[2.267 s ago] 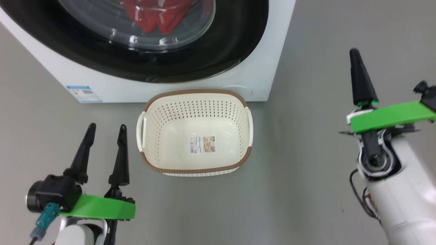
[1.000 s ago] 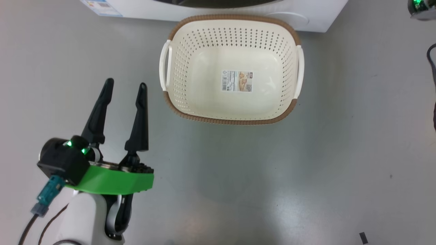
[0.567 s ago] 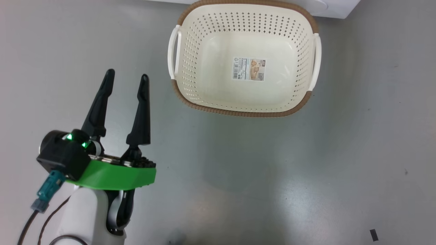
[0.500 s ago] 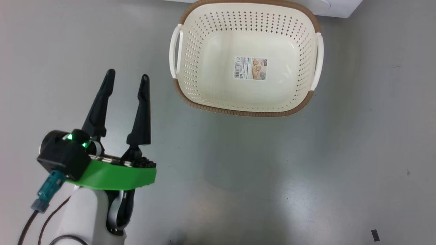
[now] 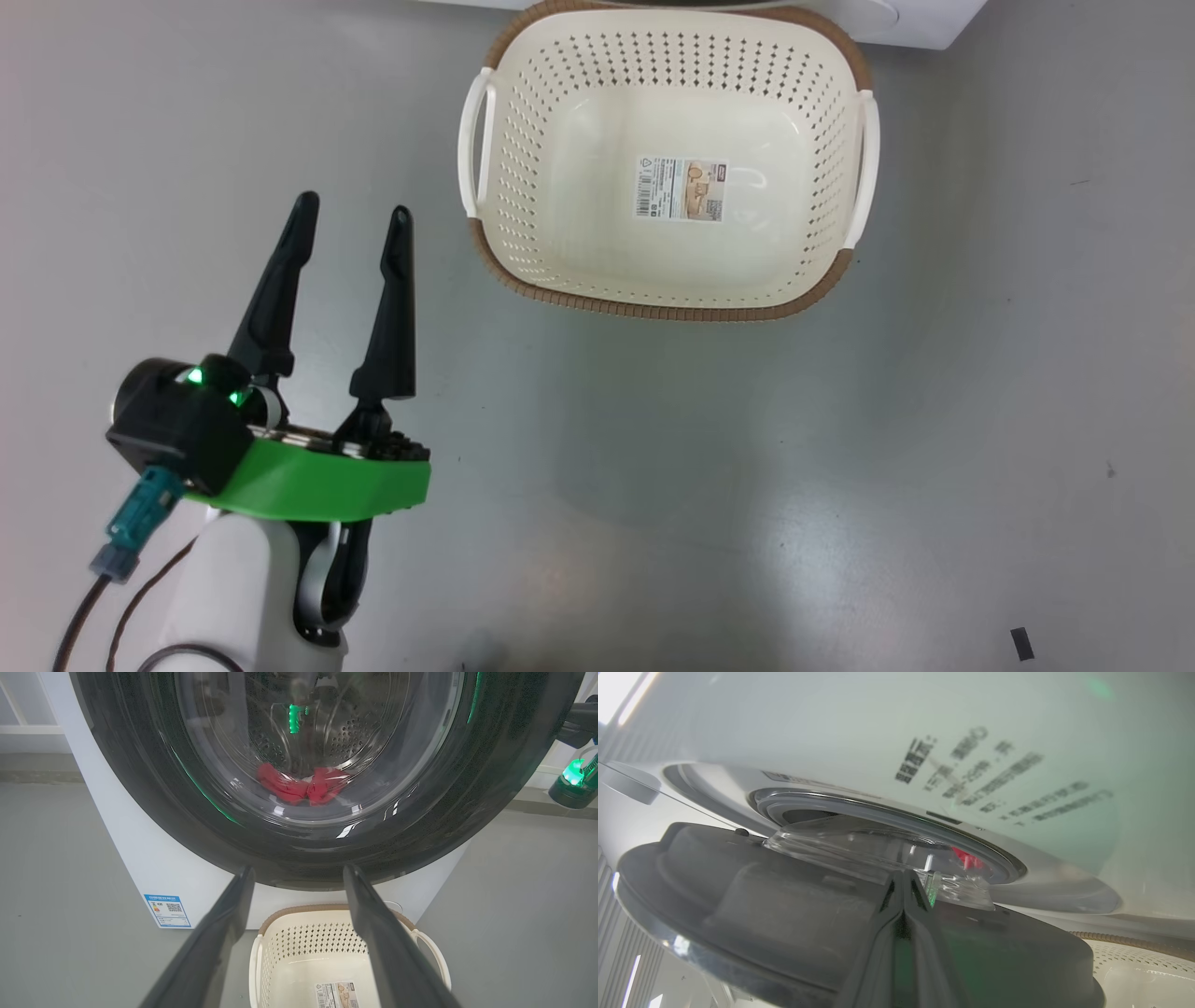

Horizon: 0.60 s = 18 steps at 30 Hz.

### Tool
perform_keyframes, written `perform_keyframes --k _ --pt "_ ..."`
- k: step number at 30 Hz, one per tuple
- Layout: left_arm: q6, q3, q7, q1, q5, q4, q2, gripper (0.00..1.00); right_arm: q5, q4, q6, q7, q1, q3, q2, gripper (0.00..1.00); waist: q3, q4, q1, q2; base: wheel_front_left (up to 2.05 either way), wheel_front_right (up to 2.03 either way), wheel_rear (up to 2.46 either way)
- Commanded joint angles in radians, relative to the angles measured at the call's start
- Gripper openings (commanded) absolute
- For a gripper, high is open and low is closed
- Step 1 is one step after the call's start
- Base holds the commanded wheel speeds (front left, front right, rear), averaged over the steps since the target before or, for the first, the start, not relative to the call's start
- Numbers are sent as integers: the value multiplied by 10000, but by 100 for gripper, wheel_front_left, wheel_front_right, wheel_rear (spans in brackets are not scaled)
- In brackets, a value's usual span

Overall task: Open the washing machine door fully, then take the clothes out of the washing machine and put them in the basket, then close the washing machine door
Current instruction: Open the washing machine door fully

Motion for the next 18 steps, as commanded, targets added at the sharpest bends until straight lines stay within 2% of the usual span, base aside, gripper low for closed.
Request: perform_keyframes --k 1,18 --pt "88 273 -76 -14 74 -189 271 100 5 -380 40 177 98 182 298 0 -43 -44 0 0 0 0 0" --pt "52 281 -76 18 173 -20 271 100 20 -514 40 962 895 370 641 0 -574 -299 0 0 0 0 0"
